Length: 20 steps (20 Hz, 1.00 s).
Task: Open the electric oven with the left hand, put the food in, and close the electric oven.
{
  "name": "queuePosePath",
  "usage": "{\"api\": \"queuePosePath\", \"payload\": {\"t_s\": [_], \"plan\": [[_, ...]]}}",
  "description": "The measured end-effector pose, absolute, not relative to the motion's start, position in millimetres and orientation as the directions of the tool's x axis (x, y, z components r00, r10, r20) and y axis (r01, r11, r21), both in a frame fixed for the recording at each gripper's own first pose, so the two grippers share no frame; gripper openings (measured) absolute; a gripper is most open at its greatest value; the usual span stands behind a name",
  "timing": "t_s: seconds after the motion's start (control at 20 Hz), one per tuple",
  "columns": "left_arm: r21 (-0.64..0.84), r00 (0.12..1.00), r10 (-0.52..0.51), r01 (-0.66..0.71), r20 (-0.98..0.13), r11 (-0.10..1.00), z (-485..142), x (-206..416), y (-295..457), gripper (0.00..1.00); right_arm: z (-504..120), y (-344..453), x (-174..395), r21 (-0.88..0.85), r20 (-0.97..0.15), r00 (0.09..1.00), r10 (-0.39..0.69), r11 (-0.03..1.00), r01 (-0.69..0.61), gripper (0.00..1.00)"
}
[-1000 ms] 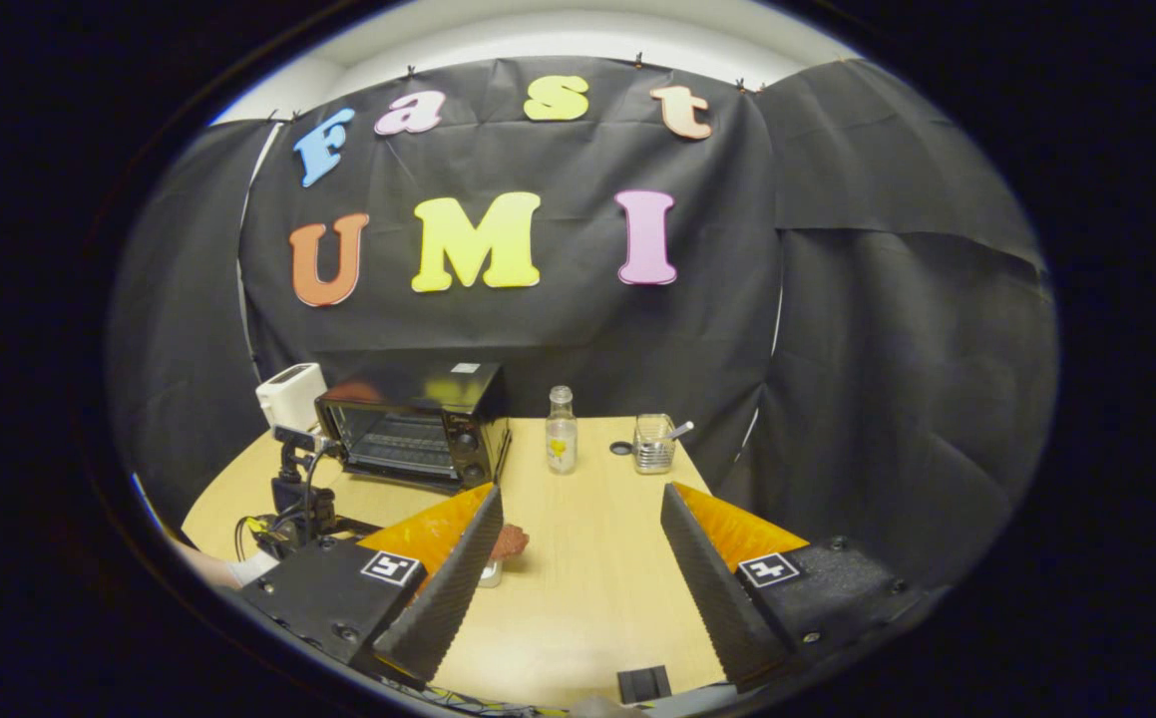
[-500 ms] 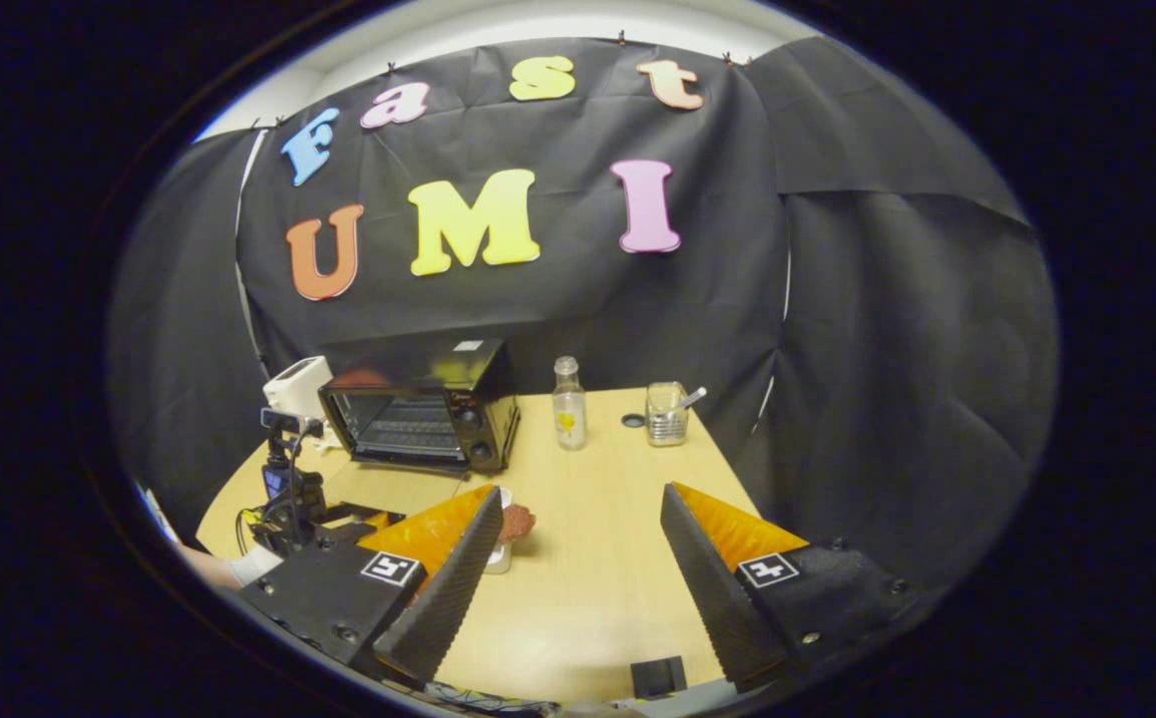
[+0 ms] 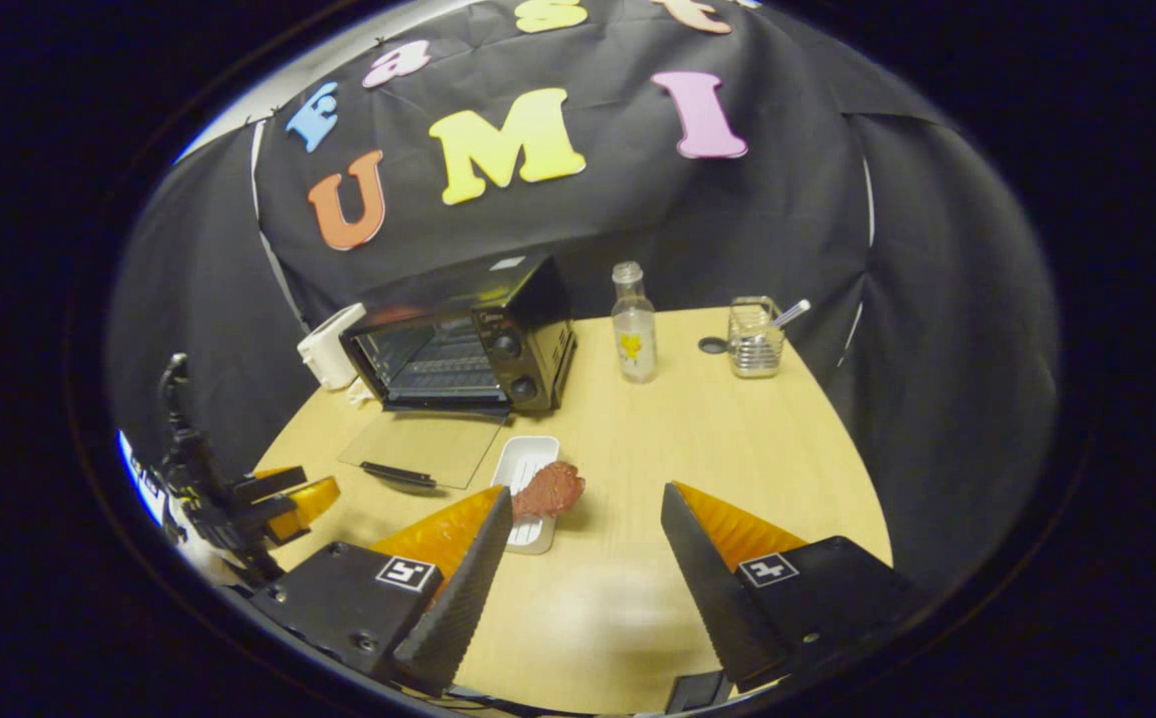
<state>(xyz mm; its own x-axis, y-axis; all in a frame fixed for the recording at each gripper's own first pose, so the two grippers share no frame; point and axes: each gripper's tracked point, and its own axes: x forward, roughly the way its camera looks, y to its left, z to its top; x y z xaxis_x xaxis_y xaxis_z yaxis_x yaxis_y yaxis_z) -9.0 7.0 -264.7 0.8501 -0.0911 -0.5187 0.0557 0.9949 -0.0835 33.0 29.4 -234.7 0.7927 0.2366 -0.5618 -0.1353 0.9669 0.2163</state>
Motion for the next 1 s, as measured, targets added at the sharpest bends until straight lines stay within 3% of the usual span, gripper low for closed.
{"api": "queuePosePath", "payload": {"t_s": [0.15,0.45,0.6,0.85,0.9,0.95,1.0], "plan": [[-0.097,0.850,-0.062,0.013,-0.523,0.995,-246,-29,16,0.97,-269,51,61,0.325,-0.620,0.706,0.342,0.931,-0.165,0.93],[-0.085,0.830,0.037,-0.101,-0.556,0.991,-228,-68,25,0.97,-321,75,93,0.532,-0.686,0.519,0.510,0.838,-0.121,0.74],[-0.109,0.807,0.098,-0.196,-0.582,0.974,-226,-81,29,0.97,-329,83,99,0.615,-0.681,0.452,0.576,0.785,-0.073,0.48],[-0.094,0.788,0.153,-0.258,-0.597,0.961,-221,-96,32,0.97,-327,88,104,0.700,-0.652,0.409,0.639,0.714,0.000,0.32],[-0.092,0.787,0.158,-0.263,-0.596,0.960,-220,-97,33,0.97,-327,87,106,0.700,-0.655,0.404,0.639,0.714,0.005,0.17],[-0.094,0.788,0.162,-0.268,-0.595,0.959,-219,-98,33,0.97,-327,85,105,0.697,-0.658,0.400,0.637,0.717,0.005,0.20],[-0.099,0.789,0.160,-0.270,-0.593,0.958,-219,-98,33,0.97,-327,86,104,0.698,-0.659,0.397,0.639,0.716,0.006,0.15]]}}
